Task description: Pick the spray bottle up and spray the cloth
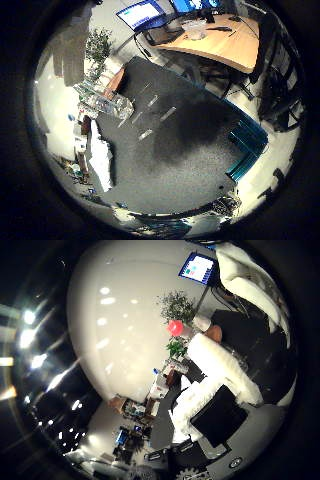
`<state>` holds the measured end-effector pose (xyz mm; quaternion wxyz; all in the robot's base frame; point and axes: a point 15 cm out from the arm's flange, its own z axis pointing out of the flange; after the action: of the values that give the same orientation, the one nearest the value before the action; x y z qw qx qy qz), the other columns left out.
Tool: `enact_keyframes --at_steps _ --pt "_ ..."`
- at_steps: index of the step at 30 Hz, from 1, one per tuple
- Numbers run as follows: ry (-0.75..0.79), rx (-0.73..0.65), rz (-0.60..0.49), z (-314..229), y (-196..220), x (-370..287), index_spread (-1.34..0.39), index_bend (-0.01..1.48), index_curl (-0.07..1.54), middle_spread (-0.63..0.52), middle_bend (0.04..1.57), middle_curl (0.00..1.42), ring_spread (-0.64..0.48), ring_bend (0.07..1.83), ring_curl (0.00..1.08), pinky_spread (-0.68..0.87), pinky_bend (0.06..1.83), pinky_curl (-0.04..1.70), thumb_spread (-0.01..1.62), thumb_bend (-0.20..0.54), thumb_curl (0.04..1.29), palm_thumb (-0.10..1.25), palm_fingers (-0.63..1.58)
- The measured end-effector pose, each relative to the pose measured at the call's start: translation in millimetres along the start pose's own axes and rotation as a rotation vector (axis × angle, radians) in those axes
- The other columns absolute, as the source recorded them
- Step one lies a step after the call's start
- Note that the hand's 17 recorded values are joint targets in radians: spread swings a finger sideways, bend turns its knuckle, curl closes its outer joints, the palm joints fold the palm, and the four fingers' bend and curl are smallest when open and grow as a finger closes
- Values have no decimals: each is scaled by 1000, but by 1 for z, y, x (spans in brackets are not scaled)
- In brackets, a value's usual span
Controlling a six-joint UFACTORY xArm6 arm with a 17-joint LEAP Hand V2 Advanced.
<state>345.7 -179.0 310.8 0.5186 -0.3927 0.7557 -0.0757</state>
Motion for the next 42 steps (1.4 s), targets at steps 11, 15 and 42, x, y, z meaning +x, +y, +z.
enact_keyframes --at_steps 11,15,42 --pt "-5 -9 -28 3 2 -3 -390 378 842 -237 763 838 -214 1203 641 -319 687 913 1248 -13 265 797 301" --pt "-6 -12 -32 4 5 -2 -359 346 766 -199 697 781 -182 1125 608 -231 591 896 1235 -14 269 795 286" --pt "-3 -36 8 11 39 11 -269 170 401 78 185 383 128 394 297 375 308 502 1182 -19 292 723 155"
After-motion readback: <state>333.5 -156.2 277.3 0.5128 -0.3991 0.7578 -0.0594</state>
